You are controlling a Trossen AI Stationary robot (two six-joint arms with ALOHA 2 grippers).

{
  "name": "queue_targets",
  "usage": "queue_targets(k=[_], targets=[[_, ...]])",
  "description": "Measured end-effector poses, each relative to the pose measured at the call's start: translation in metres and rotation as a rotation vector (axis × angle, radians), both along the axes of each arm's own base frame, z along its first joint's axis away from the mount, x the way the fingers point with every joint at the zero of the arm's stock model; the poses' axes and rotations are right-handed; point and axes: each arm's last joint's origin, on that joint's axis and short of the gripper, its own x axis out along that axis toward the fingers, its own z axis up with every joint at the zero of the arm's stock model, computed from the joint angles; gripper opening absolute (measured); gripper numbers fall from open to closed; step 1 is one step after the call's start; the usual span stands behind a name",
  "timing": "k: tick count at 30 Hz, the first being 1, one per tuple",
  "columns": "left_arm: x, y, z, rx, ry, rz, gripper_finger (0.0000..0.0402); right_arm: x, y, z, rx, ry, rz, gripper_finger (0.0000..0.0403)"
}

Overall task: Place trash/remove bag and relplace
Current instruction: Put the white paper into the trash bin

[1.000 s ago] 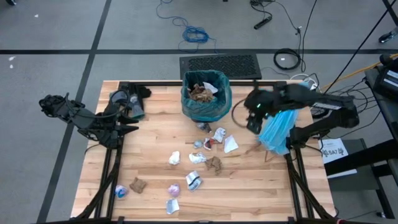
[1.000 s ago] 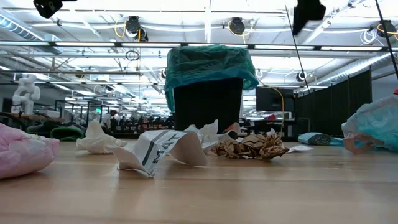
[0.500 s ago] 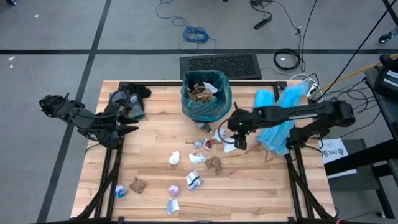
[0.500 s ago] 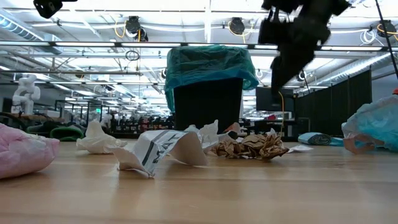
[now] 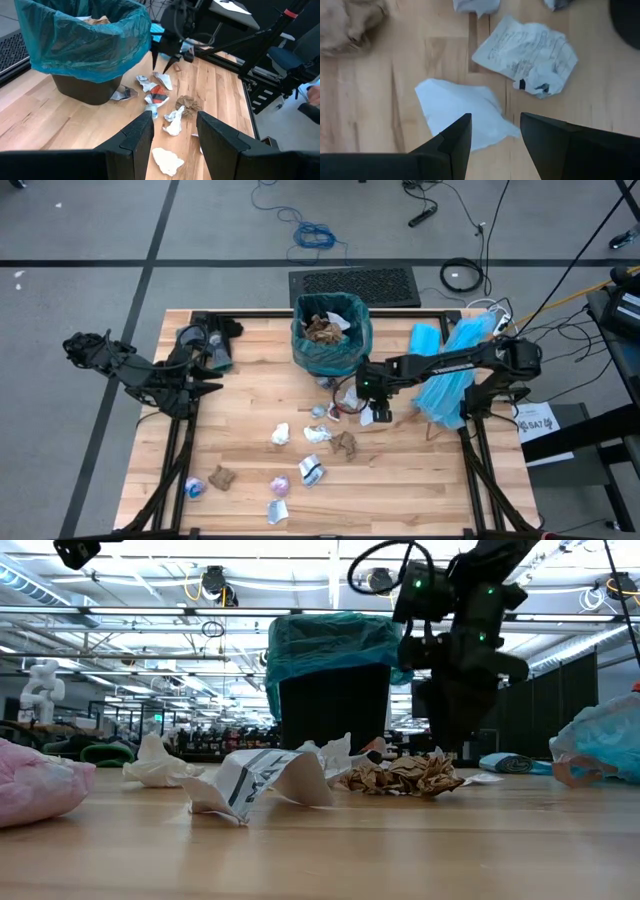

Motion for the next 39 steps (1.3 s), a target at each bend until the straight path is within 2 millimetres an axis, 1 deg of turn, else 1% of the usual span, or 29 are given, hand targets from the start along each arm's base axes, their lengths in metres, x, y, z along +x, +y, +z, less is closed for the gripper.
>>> queue_targets(k=[7,10,12,16,17,19,22,26,30,34,36,39], targets=[[0.000,0.000,0.000,0.000,0.000,0.000,0.0154,0.010,-0.003,-0.019,-0.006,0.011,0.073,0.0159],[0.000,0.000,0.000,0.000,0.000,0.000,0.0154,0.013,-0.002,-0.028,0.037,0.032,0.084,0.0145],[0.000,0.000,0.000,0.001,0.000,0.000,0.0154,0.013,-0.001,-0.031,0.075,0.044,0.051,0.0118],[0.000,0.000,0.000,0.001,0.000,0.000,0.0154,0.009,0.004,-0.028,0.160,0.078,-0.034,0.0023],[0.000,0.000,0.000,0.001,0.000,0.000,0.0154,0.007,0.006,-0.025,0.170,0.080,-0.051,0.0012],[0.000,0.000,0.000,0.001,0.000,0.000,0.0154,0.004,0.010,-0.016,0.184,0.072,-0.085,0.0011],[0.000,0.000,0.000,0.001,0.000,0.000,0.0154,-0.003,0.016,0.003,0.191,0.026,-0.106,0.0003],[0.000,0.000,0.000,0.001,0.000,-0.001,0.0154,-0.014,0.021,0.039,0.213,-0.043,-0.173,0.0001],[0.000,0.000,0.000,0.001,0.000,0.000,0.0154,-0.025,0.025,0.087,0.171,-0.155,-0.221,0.0001],[0.000,0.000,0.000,0.001,0.000,0.000,0.0154,-0.032,0.025,0.140,0.122,-0.332,-0.238,0.0000],[0.000,0.000,0.000,0.001,0.000,0.000,0.0154,-0.035,0.023,0.163,0.079,-0.421,-0.261,0.0000],[0.000,0.000,0.000,0.001,0.000,-0.001,0.0154,-0.032,0.014,0.192,-0.027,-0.554,-0.295,0.0000]])
